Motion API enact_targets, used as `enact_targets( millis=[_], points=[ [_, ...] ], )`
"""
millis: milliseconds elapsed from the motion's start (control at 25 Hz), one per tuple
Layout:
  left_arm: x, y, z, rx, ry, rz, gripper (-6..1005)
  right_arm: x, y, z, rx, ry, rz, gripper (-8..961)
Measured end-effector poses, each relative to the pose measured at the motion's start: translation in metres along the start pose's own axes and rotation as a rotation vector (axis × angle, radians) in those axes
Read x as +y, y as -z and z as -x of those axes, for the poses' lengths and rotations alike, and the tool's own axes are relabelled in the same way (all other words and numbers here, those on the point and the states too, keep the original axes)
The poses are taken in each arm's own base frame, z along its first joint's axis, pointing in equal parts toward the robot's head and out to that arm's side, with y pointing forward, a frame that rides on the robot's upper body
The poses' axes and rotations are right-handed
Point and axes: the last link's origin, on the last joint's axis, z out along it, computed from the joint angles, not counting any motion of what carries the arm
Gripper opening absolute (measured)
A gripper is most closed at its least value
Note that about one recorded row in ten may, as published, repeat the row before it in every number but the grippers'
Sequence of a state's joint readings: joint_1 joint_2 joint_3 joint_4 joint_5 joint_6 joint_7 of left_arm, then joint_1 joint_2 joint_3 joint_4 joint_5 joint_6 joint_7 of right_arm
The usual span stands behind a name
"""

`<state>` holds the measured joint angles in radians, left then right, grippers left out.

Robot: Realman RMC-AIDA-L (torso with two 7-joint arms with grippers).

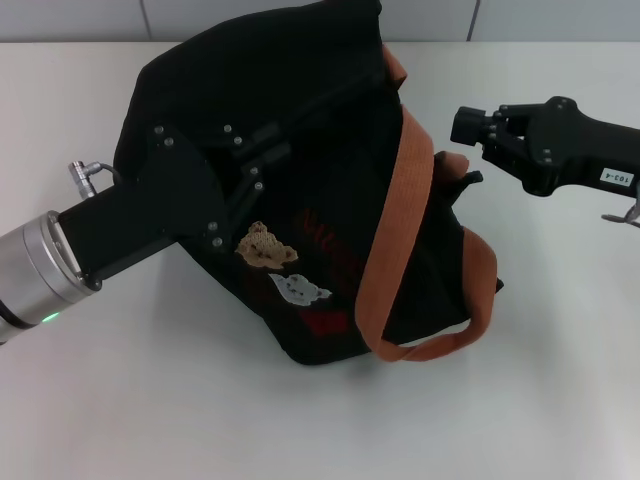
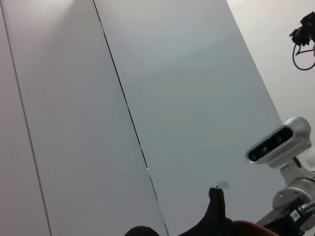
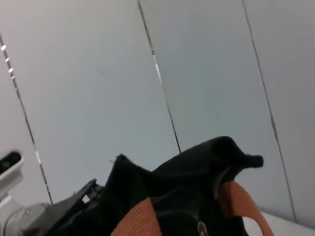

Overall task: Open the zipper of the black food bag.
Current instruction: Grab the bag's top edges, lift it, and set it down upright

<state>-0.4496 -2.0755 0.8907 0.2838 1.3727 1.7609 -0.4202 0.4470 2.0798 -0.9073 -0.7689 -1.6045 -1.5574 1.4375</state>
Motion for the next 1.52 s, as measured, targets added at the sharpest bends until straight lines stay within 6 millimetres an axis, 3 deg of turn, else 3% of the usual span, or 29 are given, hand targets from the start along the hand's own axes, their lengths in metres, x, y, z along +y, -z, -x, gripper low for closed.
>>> enact_targets(
  millis=[280,480,720,1000,1520],
  points=[
    [0.001,0.0,0.001,-0.004,0.002,0.001,90,0.009,-0.003,-0.008,-0.02,0.29,0.036,108],
    [0.001,0.002,0.001,-0.006,0.004,-0.004,90,0.01,-0.004,-0.021,-0.105,0.411,-0.017,282],
    [0.002,0.002,0.0,0.0,0.013,0.0,90,0.011,-0.003,-0.033,-0.184,0.528,-0.116,356],
    [0.002,0.0,0.0,0.004,0.015,0.004,90,0.011,-0.015,-0.054,-0.14,0.65,-0.168,356],
    [0.004,-0.004,0.002,0.005,0.031,0.01,90,0.021,-0.034,-0.064,-0.162,0.777,-0.191,357]
  ],
)
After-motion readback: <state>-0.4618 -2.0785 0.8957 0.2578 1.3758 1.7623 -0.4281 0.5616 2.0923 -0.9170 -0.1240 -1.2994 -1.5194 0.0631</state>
